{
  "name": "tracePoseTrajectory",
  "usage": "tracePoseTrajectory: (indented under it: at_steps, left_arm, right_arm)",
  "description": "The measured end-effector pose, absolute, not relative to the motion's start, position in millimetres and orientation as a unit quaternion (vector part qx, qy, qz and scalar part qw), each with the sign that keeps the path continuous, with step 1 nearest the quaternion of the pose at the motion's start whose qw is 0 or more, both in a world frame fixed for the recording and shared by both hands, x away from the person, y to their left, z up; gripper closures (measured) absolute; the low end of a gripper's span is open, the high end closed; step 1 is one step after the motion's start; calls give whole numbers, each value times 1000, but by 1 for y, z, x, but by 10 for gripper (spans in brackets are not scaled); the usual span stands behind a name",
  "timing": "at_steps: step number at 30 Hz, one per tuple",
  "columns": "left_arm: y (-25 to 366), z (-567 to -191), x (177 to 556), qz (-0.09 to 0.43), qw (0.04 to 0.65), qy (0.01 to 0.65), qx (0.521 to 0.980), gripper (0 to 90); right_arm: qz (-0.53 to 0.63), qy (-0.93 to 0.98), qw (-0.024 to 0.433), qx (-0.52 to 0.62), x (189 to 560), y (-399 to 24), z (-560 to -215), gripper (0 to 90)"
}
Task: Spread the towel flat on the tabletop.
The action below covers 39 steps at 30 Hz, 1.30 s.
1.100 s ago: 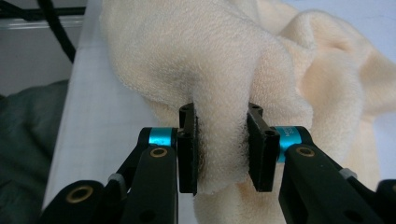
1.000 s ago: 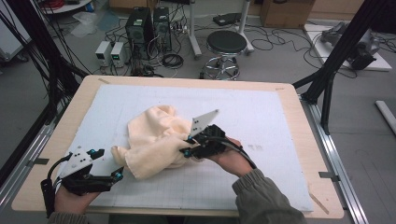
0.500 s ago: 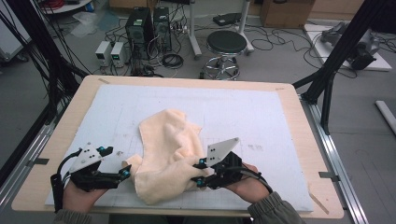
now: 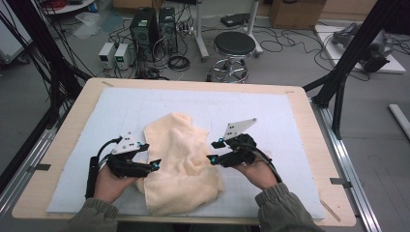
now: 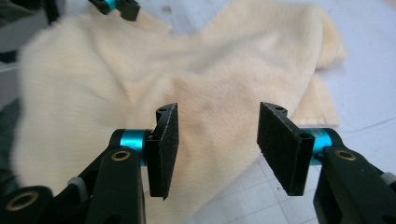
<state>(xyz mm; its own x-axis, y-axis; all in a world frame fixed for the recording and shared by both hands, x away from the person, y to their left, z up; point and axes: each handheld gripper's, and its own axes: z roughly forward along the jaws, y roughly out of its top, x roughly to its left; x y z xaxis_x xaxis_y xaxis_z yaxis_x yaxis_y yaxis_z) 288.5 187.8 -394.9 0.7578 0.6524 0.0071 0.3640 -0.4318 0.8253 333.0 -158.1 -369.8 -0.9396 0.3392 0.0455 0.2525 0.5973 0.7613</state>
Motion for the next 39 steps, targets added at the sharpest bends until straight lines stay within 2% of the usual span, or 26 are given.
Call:
tracePoseTrajectory:
  at_steps: [5, 6, 10, 13, 14, 16, 17, 19, 22, 24, 25, 28, 29, 31, 39]
  left_arm:
    - [180, -415, 295, 144, 404, 301, 852, 385]
    - [180, -418, 297, 137, 394, 298, 859, 421]
    - [175, -424, 300, 127, 374, 285, 873, 478]
    - [169, -430, 301, 106, 358, 277, 885, 615]
    - [167, -432, 301, 108, 355, 275, 887, 615]
    - [166, -431, 300, 109, 355, 271, 888, 681]
    - [166, -431, 298, 110, 355, 266, 889, 793]
    - [165, -431, 297, 113, 355, 262, 890, 856]
    - [166, -429, 295, 118, 349, 267, 890, 867]
    - [169, -426, 293, 123, 351, 270, 888, 868]
    - [172, -425, 292, 124, 356, 271, 886, 868]
    - [184, -418, 287, 133, 365, 273, 880, 869]
    - [193, -414, 282, 140, 371, 277, 875, 869]
    - [198, -412, 279, 144, 375, 281, 872, 869]
    - [234, -400, 256, 163, 382, 293, 861, 869]
  right_arm:
    - [388, 903, 47, 181, 344, -150, -388, 485]
    - [381, 905, 46, 185, 345, -150, -393, 488]
    - [406, 892, 78, 180, 337, -160, -400, 499]
    - [413, 887, 59, 200, 333, -173, -406, 473]
    - [416, 884, 54, 206, 332, -176, -408, 468]
    - [420, 881, 45, 212, 330, -179, -411, 458]
    - [419, 882, 34, 215, 331, -177, -415, 449]
    - [415, 884, 20, 214, 333, -171, -420, 447]
    - [413, 886, 4, 212, 336, -162, -428, 467]
    - [412, 885, -14, 214, 338, -159, -431, 541]
    - [412, 885, -14, 214, 338, -159, -431, 541]
    - [417, 887, -34, 196, 337, -154, -431, 748]
    - [428, 886, -31, 176, 332, -150, -427, 852]
    - [435, 886, -26, 161, 327, -146, -421, 893]
    - [436, 893, -25, 108, 307, -130, -404, 891]
